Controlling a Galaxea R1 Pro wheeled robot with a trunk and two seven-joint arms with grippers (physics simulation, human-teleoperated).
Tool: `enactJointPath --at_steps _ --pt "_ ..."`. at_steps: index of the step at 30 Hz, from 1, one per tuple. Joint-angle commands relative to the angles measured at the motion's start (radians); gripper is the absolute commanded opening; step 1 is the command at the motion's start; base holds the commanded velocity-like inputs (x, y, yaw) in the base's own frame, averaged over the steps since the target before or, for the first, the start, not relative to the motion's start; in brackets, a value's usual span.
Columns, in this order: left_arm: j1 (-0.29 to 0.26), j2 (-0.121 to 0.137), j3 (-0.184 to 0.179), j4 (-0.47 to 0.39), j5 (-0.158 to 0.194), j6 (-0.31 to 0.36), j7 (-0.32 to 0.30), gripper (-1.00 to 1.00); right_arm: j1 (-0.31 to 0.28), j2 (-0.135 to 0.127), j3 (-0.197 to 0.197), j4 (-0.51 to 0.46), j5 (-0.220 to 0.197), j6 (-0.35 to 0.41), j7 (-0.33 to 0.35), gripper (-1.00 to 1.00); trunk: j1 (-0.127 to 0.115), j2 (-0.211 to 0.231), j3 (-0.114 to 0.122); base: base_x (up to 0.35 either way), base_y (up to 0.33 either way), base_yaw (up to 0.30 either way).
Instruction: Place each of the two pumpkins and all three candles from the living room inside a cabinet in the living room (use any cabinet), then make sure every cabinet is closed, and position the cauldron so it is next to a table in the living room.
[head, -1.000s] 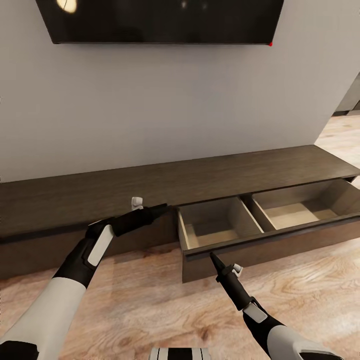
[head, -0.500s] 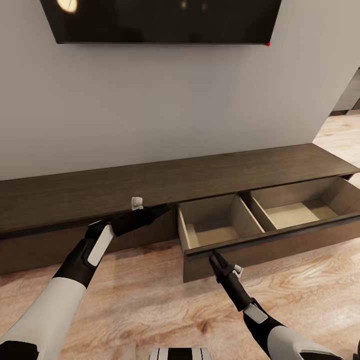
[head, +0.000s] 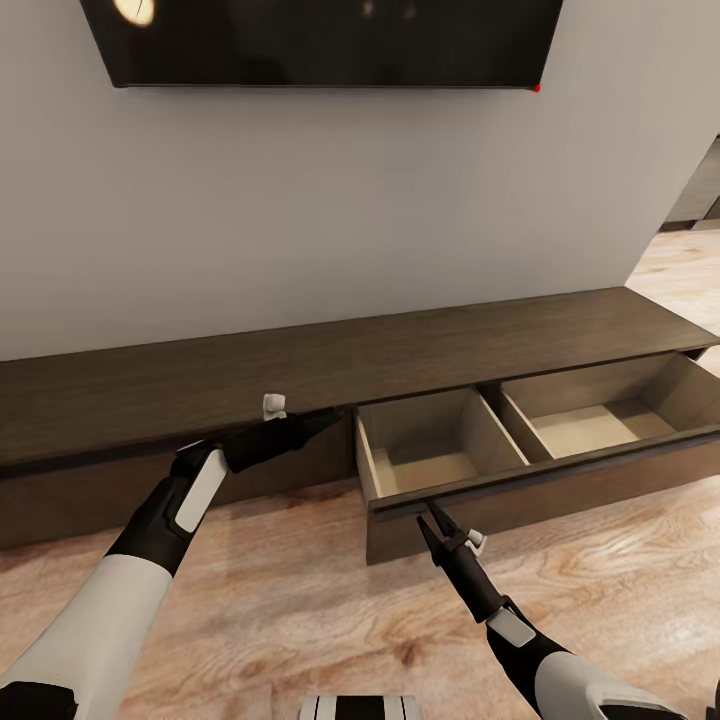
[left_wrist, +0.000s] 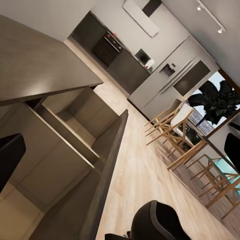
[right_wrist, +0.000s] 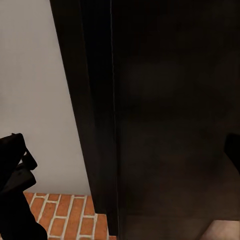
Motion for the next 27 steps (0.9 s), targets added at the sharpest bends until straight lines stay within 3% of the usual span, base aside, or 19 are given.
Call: enactJointPath --at_steps 1,14,19,21,24,26,27 --pt "-0.001 0.001 -0.003 0.0 0.009 0.009 0.001 1.0 0.0 0.0 -0.008 0.0 0.003 0.01 0.003 1.0 0.0 0.0 -0.001 -0.06 0.0 0.0" --pt "-0.001 0.0 -0.003 0.002 0.003 0.006 0.003 1.0 0.0 0.002 -0.006 0.004 0.002 -0.009 -0.008 1.0 0.0 0.0 -0.001 -0.202 0.0 0.0" --pt "-0.001 -0.001 -0.004 0.004 -0.025 0.006 0.003 1.0 0.001 0.004 -0.005 0.006 0.006 -0.124 -0.033 1.0 0.0 0.0 -0.001 -0.177 0.0 0.0" --pt "-0.001 -0.001 -0.003 0.005 -0.032 0.006 0.003 1.0 0.001 0.005 -0.005 0.007 0.03 -0.144 -0.085 1.0 0.0 0.0 -0.001 -0.039 0.0 0.0" --pt "-0.001 0.0 -0.002 0.007 -0.047 0.006 0.002 1.0 0.001 0.004 -0.006 0.009 0.129 -0.152 -0.152 1.0 0.0 0.0 -0.001 -0.014 0.0 0.0" --pt "0.0 0.002 -0.001 0.017 -0.061 0.007 0.001 1.0 0.001 0.002 -0.007 0.009 0.219 -0.156 -0.203 1.0 0.0 0.0 -0.001 -0.005 0.0 0.0" --pt "0.0 0.002 -0.001 0.022 -0.066 0.007 0.001 1.0 0.002 0.002 -0.007 0.01 0.239 -0.156 -0.219 1.0 0.0 0.0 -0.001 -0.003 0.0 0.0"
